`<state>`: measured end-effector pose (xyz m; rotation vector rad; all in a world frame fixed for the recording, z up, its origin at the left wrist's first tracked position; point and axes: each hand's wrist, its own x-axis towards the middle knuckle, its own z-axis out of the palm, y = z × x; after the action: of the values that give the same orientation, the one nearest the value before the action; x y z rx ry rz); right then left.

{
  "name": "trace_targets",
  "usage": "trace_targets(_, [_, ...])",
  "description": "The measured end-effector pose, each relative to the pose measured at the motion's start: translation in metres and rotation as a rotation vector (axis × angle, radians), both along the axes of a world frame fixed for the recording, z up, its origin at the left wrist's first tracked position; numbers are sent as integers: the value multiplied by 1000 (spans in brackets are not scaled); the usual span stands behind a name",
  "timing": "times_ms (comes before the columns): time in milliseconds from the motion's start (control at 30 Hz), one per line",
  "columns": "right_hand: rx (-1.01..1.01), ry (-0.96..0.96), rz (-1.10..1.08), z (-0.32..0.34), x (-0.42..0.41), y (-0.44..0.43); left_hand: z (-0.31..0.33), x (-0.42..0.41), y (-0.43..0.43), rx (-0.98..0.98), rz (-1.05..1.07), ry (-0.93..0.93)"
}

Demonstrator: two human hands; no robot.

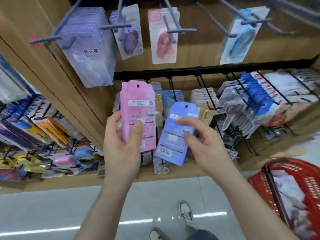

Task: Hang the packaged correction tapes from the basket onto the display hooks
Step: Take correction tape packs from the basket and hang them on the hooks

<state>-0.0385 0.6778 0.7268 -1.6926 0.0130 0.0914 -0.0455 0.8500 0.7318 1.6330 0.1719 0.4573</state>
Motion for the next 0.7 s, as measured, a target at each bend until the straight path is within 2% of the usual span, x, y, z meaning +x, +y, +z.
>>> trace_targets(100, [70, 71, -158, 0, -16, -24, -6, -6, -29, 479, -32, -42])
trace_targets(167, [180, 83, -109, 7, -27, -39, -11, -9, -55, 780, -140, -120])
trace_targets(233, [216, 56, -62, 12, -37, -54, -16, -12, -81, 954, -305, -166])
trace_targets(300, [220, 28, -157, 7, -42, -71, -19, -18, -105, 1020, -442, -121])
trace_targets(367, [191, 11, -283, -1, -45, -94, -18, -23, -127, 991, -558, -111])
trace_targets(467, [144, -32, -319, -6, -51, -139, -11, -24, -164, 668, -632, -105])
trace_targets(567, [157, -70, -265, -4, -60, -196, 9, -16, -206, 332, -601, -17])
trace_targets(700, [124, -98, -95, 4, -74, -272, 32, -4, -271, 49, -752, 156])
